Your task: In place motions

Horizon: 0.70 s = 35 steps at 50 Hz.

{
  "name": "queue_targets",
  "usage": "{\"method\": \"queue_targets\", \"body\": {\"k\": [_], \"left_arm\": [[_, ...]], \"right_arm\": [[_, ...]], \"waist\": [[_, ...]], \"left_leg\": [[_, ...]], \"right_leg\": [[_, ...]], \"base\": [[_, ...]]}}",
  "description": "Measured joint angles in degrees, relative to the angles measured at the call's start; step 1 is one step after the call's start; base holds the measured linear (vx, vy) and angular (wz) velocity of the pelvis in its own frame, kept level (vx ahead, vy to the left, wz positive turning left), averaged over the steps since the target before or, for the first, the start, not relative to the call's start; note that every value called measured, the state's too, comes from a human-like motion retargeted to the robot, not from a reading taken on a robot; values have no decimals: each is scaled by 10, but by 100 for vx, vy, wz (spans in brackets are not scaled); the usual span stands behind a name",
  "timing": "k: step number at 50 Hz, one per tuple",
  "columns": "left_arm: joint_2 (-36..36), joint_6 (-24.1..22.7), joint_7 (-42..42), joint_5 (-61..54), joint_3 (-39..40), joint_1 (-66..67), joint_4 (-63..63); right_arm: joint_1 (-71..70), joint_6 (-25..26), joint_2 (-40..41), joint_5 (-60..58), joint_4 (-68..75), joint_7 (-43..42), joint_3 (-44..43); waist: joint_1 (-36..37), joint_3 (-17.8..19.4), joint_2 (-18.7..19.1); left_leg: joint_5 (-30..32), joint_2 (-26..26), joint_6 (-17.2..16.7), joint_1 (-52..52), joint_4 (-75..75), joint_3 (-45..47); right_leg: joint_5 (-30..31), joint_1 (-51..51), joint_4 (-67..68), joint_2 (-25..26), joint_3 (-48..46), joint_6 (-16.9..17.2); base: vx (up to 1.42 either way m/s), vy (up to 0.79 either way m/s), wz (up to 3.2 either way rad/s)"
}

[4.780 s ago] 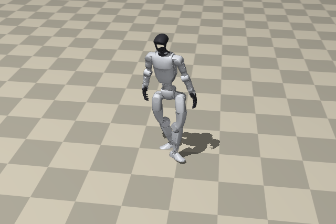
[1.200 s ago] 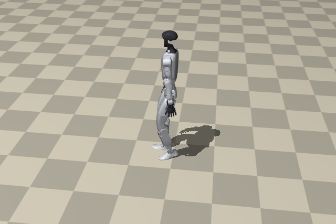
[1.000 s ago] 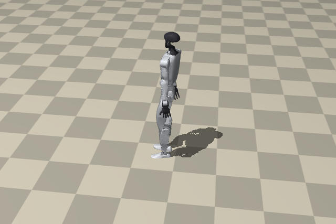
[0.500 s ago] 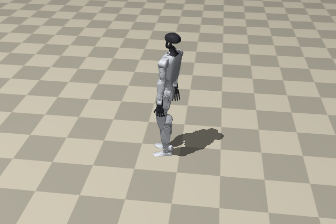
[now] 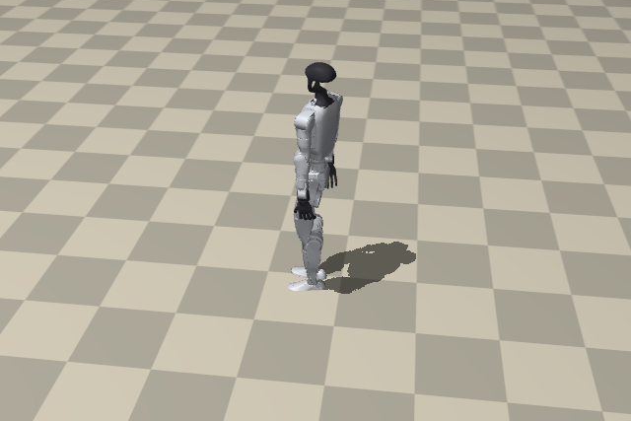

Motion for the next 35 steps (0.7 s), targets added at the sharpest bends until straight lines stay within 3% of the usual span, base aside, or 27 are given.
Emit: {"method": "queue_targets", "body": {"k": [5,11,17,23,28,30,35], "left_arm": [[7,-1,-6,-3,-13,-14,-6],[24,4,-16,-5,-18,-29,-5],[34,7,-15,-1,-24,-39,-7],[31,-4,-16,-15,-11,-35,-18],[32,-3,-14,-15,1,-29,-10],[29,-3,-13,-18,7,-23,-9],[22,-5,-15,-32,2,-21,-6]], "right_arm": [[-4,2,-1,15,-1,-7,-7],[-6,-2,1,15,-10,-12,6],[6,-3,-4,19,-4,-15,6],[4,3,-8,26,10,-29,7],[4,0,-6,32,16,-36,8],[1,1,-6,27,17,-34,10],[-5,0,-4,14,8,-28,9]], "waist": [[-10,16,12],[-36,36,29],[-2,37,35],[38,30,41],[51,13,20],[56,8,5],[34,7,6]], "left_leg": [[-4,15,-1,-4,-7,31],[-9,43,0,-10,-16,83],[-25,68,-10,-5,-23,178],[-46,92,-31,8,-27,295],[-58,76,-45,25,-36,361],[-63,63,-49,34,-37,380],[-65,74,-57,43,-27,401]], "right_leg": [[2,-26,24,18,19,1],[-40,-53,49,35,3,-16],[-100,-24,43,-25,-200,-42],[-139,25,51,-72,-436,-28],[-98,48,21,-92,-517,0],[-31,38,-1,-100,-485,0],[-25,31,-26,-82,-439,-6]], "base": [[-13,0,-62],[-17,4,-86],[-17,12,-148],[-19,16,-177],[-16,13,-135],[-25,12,-136],[-24,9,-70]]}}
